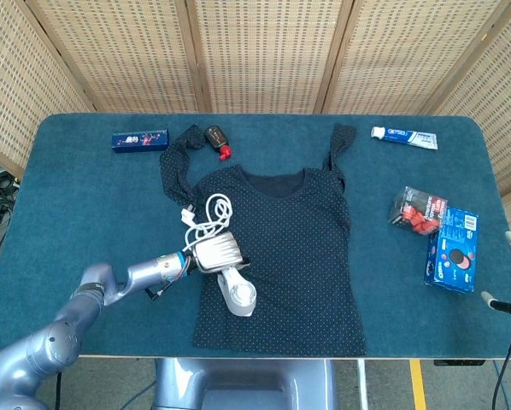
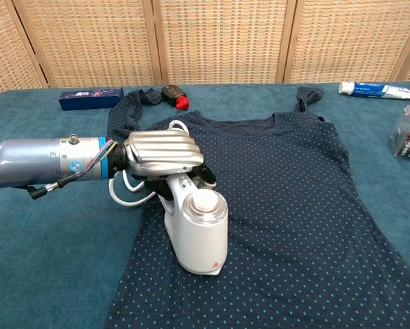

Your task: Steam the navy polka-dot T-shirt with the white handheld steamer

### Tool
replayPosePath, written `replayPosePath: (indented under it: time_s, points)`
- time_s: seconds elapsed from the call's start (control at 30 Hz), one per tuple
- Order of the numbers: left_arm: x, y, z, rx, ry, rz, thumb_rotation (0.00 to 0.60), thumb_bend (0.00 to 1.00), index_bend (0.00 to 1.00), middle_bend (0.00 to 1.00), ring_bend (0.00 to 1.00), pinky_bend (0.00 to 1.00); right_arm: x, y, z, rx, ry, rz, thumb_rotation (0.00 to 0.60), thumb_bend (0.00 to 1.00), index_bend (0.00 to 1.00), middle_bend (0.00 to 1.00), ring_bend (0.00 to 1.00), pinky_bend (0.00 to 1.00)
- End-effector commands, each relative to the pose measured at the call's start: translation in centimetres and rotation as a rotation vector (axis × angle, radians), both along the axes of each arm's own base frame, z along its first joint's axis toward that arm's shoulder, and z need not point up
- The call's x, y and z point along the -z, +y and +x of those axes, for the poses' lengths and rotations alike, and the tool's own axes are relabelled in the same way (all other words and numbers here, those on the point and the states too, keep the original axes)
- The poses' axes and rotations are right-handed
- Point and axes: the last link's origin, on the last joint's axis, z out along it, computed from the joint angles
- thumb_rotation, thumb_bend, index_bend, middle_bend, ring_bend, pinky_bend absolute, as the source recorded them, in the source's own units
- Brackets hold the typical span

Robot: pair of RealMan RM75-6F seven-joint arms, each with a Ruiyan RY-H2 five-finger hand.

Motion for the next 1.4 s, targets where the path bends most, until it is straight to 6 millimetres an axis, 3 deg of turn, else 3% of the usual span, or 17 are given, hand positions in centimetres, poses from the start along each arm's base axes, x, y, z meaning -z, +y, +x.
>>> replayPosePath:
  time_s: [0.03, 0.23, 0.47, 0.83, 1.2, 1.4]
  points:
    - [0.5, -1.1, 0.3, 0.018, -0.026, -0.039, 0.600, 0.92, 1.00, 0.96, 0.87, 1.00, 0.0, 0.0, 0.0, 0.000, -0.001, 0.001, 0.600, 0.00, 0.05, 0.00, 0.00, 0.00]
    - [1.6, -3.0, 0.7, 0.047, -0.066, -0.092, 0.600, 0.91, 1.00, 0.96, 0.87, 1.00, -0.1, 0.1, 0.1, -0.004, -0.002, 0.000, 0.600, 0.00, 0.05, 0.00, 0.00, 0.00]
    - [2.2, -3.3, 0.5, 0.067, -0.048, -0.077, 0.600, 0.91, 1.00, 0.95, 0.87, 1.00, -0.1, 0.1, 0.2, -0.008, -0.003, -0.001, 0.600, 0.00, 0.05, 0.00, 0.00, 0.00]
    - [1.1, -1.4, -0.9, 0.050, 0.008, 0.009, 0.600, 0.90, 1.00, 0.95, 0.87, 1.00, 0.0, 0.2, 0.2, -0.009, -0.004, 0.002, 0.600, 0.00, 0.05, 0.00, 0.00, 0.00]
    - [-2.0, 1.7, -2.8, -0.006, 0.043, 0.150, 0.600, 0.90, 1.00, 0.95, 0.87, 1.00, 0.0, 0.2, 0.3, -0.010, -0.003, 0.001, 0.600, 0.00, 0.05, 0.00, 0.00, 0.00]
    - [-3.0, 3.1, -2.5, -0.087, -0.019, 0.238, 0.600, 0.88, 1.00, 0.95, 0.87, 1.00, 0.2, 0.1, 0.3, -0.012, -0.004, 0.009, 0.600, 0.00, 0.05, 0.00, 0.00, 0.00]
